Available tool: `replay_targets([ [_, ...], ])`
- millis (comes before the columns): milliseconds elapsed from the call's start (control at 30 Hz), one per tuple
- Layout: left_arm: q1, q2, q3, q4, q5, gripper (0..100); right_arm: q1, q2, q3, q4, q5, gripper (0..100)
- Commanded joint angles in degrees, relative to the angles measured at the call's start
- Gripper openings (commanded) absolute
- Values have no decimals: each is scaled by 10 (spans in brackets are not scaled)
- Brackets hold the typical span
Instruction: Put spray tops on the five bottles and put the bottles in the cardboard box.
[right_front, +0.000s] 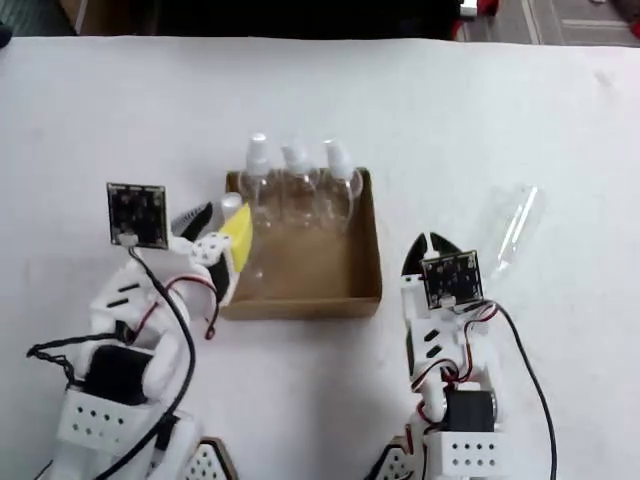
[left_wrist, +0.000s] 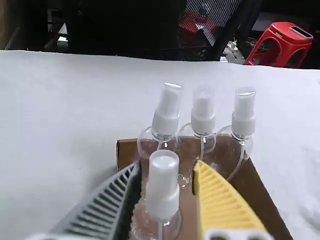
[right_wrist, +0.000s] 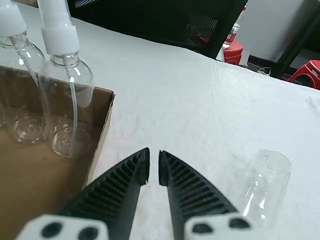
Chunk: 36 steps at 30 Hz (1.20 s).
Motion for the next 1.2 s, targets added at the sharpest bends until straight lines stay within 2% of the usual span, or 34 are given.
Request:
replay_targets([
  [0,0,-7,-84,79,3,163,-2,-6,4,-4,7,24],
  [133,-24,-21,-105,105,5,198,-1,-6,4,-4,7,24],
  [333,-145,-113,-84,91,7,210,-1,-7,4,-4,7,24],
  [467,-217,-153,27,-20,18,210,-3,-7,4,-4,7,24],
  [567,-218,-146,90,-112,4,210,-4,-7,4,-4,7,24],
  [767,-218,-46,52,-120,-3,210,-4,-7,4,-4,7,24],
  [1067,-230,215,-68,-119,-4,210,-4,-7,4,-4,7,24],
  [1167,-229,228,-76,-119,-5,210,-4,-7,4,-4,7,24],
])
